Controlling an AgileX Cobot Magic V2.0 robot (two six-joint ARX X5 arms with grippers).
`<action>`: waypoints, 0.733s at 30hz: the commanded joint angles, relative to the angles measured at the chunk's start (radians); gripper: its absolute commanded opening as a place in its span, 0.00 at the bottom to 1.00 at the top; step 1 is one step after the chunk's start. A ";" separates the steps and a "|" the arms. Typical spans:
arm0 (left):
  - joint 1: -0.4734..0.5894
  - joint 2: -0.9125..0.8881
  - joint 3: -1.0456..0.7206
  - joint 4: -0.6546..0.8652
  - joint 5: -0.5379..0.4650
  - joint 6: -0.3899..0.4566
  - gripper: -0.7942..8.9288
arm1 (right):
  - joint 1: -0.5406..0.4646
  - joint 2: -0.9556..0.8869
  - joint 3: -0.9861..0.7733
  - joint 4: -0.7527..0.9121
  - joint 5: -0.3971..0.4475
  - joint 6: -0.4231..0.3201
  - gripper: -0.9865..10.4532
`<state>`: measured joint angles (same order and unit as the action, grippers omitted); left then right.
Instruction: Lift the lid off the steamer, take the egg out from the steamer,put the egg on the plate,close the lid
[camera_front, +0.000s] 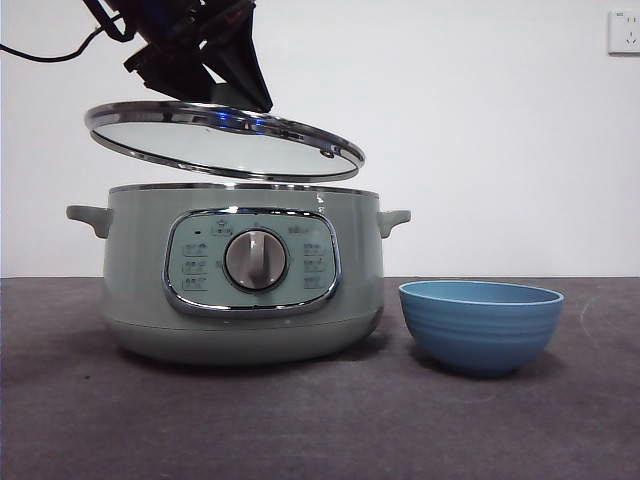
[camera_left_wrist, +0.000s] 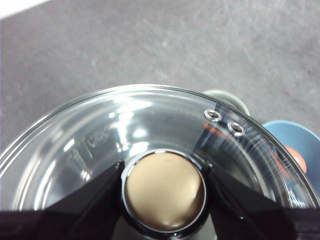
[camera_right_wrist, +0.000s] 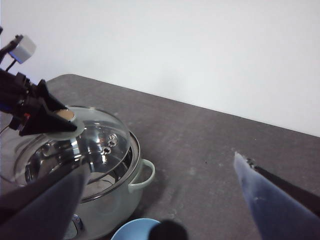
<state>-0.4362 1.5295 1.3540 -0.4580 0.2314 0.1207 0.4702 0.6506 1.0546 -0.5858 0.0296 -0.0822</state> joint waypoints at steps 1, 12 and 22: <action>-0.007 0.003 0.016 0.047 0.010 0.011 0.07 | 0.001 0.000 0.002 0.000 0.003 0.007 0.53; -0.014 0.042 0.016 0.060 0.007 0.010 0.07 | 0.001 0.001 0.002 0.000 0.003 0.006 0.53; -0.017 0.058 0.016 0.068 0.006 -0.004 0.07 | 0.001 0.001 0.002 0.000 0.002 0.011 0.53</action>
<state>-0.4484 1.5841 1.3540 -0.4301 0.2283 0.1196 0.4702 0.6521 1.0546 -0.5903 0.0296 -0.0811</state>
